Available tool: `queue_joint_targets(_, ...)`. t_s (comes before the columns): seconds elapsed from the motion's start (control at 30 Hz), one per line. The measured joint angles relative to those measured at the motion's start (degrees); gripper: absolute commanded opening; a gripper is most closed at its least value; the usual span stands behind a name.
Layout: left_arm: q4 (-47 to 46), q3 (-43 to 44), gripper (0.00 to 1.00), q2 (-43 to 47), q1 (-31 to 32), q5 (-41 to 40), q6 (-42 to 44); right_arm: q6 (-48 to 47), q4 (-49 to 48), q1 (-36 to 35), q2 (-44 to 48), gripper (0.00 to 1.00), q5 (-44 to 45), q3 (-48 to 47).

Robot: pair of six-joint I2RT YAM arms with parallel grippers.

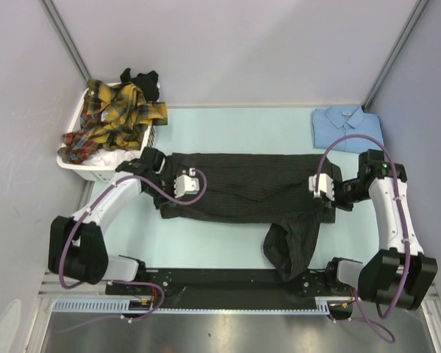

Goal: Fold and stack the long sleeve shirts
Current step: Fold the shirt

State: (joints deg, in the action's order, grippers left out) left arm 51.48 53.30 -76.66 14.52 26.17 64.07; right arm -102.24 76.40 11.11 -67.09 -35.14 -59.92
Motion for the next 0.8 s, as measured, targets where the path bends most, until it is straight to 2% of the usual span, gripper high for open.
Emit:
queue_joint_targets(0.2,0.0,8.3,0.0,-9.2,-2.5,0.2,-0.7,3.2,-3.4,-0.2,-8.5,0.0,-0.4,-4.4)
queue_joint_targets(0.47,-0.5,14.9,0.0,-18.1,-3.1,0.2,-2.8,7.3,-9.5,-2.5,-18.7,0.0,-0.8,-10.4)
queue_joint_targets(0.8,-1.6,17.2,0.02,-23.6,-3.1,-0.4,-4.1,10.9,-14.3,-4.0,-26.5,0.0,-0.2,-11.5)
